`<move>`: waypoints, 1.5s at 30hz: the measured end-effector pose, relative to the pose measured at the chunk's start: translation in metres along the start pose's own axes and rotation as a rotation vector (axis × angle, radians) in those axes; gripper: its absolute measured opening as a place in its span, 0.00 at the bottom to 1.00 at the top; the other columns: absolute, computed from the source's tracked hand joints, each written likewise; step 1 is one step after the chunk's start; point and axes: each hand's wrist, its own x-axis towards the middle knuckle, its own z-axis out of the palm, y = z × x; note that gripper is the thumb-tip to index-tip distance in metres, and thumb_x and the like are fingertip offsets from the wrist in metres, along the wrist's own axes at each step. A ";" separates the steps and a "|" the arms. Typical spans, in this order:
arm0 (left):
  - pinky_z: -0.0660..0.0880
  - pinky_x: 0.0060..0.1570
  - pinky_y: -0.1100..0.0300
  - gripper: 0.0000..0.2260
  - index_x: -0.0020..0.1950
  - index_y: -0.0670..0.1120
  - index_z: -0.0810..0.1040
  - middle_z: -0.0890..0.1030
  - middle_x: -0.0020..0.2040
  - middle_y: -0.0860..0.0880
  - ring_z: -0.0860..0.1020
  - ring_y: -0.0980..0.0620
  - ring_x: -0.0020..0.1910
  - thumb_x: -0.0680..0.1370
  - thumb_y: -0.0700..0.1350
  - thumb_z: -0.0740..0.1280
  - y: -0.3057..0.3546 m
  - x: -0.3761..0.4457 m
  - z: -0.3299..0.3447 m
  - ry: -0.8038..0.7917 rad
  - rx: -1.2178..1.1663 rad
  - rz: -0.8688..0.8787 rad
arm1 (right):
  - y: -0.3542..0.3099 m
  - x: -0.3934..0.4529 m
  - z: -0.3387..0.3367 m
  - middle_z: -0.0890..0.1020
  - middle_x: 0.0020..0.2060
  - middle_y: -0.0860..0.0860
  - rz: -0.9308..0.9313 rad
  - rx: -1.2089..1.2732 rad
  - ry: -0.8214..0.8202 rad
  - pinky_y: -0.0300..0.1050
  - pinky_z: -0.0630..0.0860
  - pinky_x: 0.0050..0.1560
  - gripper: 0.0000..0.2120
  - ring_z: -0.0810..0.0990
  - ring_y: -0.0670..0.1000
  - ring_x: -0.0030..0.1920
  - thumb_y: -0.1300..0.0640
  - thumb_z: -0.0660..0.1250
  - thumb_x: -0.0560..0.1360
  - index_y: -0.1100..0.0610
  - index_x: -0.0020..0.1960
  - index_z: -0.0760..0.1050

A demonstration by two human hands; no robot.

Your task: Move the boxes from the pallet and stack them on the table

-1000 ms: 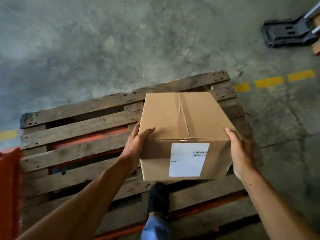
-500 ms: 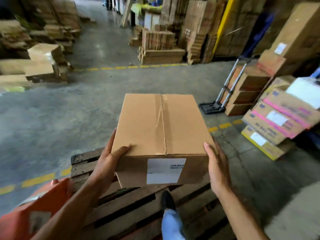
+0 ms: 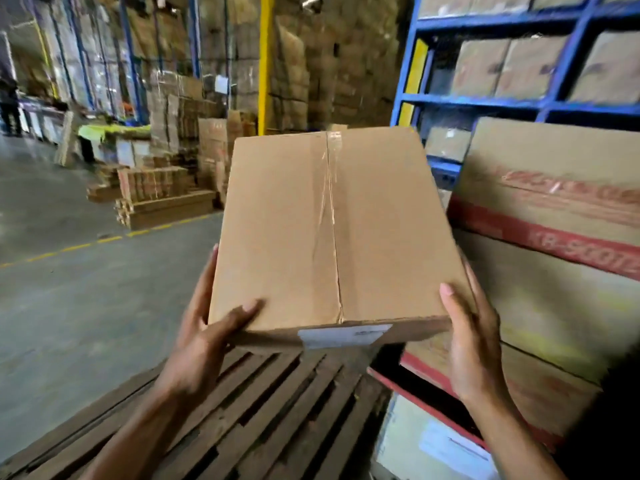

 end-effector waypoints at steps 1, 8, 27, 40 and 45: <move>0.64 0.69 0.48 0.46 0.72 0.64 0.64 0.73 0.70 0.59 0.72 0.55 0.68 0.57 0.55 0.80 0.006 -0.007 0.022 -0.047 -0.015 0.018 | -0.018 -0.005 -0.023 0.80 0.60 0.41 -0.028 -0.012 0.026 0.34 0.71 0.60 0.20 0.76 0.41 0.62 0.64 0.60 0.78 0.53 0.68 0.70; 0.63 0.70 0.49 0.38 0.72 0.63 0.66 0.74 0.69 0.57 0.72 0.54 0.69 0.65 0.46 0.75 0.036 -0.098 0.173 -0.276 -0.152 0.090 | -0.130 -0.083 -0.193 0.79 0.61 0.38 -0.187 -0.158 0.246 0.31 0.70 0.59 0.20 0.75 0.40 0.63 0.60 0.62 0.77 0.48 0.68 0.70; 0.72 0.58 0.58 0.38 0.72 0.61 0.66 0.78 0.65 0.57 0.76 0.55 0.64 0.64 0.47 0.75 0.042 -0.219 0.540 -0.756 -0.414 -0.065 | -0.270 -0.148 -0.534 0.80 0.58 0.46 -0.150 -0.392 0.697 0.27 0.74 0.48 0.18 0.79 0.34 0.52 0.57 0.61 0.79 0.55 0.69 0.70; 0.76 0.43 0.72 0.20 0.66 0.60 0.70 0.83 0.55 0.62 0.81 0.64 0.52 0.77 0.43 0.65 -0.031 -0.102 0.766 -0.793 -0.357 -0.072 | -0.200 0.043 -0.710 0.82 0.50 0.47 -0.021 -0.457 0.788 0.44 0.75 0.49 0.13 0.79 0.45 0.48 0.50 0.59 0.79 0.50 0.60 0.77; 0.66 0.70 0.51 0.35 0.71 0.63 0.68 0.71 0.71 0.58 0.72 0.58 0.67 0.65 0.68 0.71 -0.074 -0.071 0.805 -0.848 -0.217 -0.133 | -0.175 0.077 -0.747 0.83 0.40 0.45 0.087 -0.503 0.723 0.40 0.75 0.40 0.12 0.81 0.37 0.37 0.40 0.59 0.77 0.44 0.46 0.78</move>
